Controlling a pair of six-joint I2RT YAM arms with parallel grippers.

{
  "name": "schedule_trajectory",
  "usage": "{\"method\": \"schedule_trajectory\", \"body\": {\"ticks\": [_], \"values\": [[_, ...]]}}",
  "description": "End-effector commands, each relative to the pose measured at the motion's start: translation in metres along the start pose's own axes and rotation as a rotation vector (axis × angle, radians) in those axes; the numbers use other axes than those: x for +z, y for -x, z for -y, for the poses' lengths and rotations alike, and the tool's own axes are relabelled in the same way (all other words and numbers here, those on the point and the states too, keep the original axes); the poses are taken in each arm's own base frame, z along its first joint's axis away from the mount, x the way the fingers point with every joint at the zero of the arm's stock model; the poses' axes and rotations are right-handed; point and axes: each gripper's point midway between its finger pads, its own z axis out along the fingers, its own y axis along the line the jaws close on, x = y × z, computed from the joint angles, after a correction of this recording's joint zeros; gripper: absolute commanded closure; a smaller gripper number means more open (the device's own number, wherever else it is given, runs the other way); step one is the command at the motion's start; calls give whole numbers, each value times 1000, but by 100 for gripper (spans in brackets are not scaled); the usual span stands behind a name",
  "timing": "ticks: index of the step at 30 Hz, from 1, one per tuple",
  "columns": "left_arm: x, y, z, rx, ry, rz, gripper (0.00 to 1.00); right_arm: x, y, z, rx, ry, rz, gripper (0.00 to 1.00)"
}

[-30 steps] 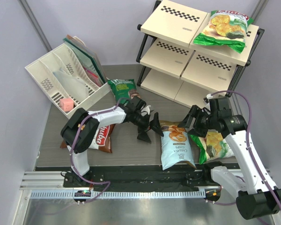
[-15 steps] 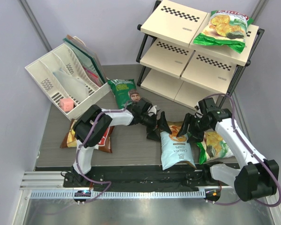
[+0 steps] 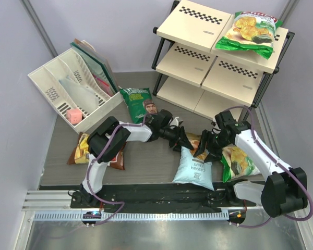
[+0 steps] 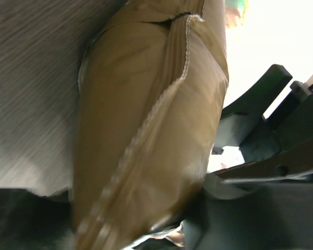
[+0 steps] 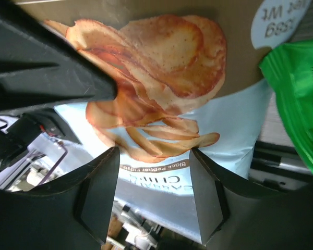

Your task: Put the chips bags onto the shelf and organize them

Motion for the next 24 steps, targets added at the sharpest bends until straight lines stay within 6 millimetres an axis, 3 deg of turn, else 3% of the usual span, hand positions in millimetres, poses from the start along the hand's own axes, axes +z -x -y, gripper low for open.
{"method": "schedule_trajectory", "body": {"ticks": [1,3,7,9,11,13,14,15,16,21,24], "values": [[2,-4,40,56,-121,-39,80,-1,16,-16,-18,50,48,39],[0,-4,42,56,-124,-44,100,-8,22,-25,-35,65,67,38],[-21,-2,65,94,-160,-19,100,-32,41,-50,-66,116,144,35],[-33,2,66,86,-153,13,100,-47,52,-65,-84,146,193,35],[-58,12,78,113,-167,85,100,-56,59,-75,-85,164,218,35],[-82,25,74,86,-156,151,100,-68,68,-87,-96,187,248,35],[-98,27,84,111,-169,198,100,-76,73,-95,-108,204,270,35],[-107,30,79,90,-157,224,100,-79,76,-98,-110,210,278,35],[-129,46,76,71,-153,289,100,-79,78,-100,-106,210,275,35],[-207,86,69,34,-66,586,100,-93,93,-118,-113,245,307,34],[-239,105,62,-47,-58,700,100,-105,101,-130,-121,274,346,32]]}}
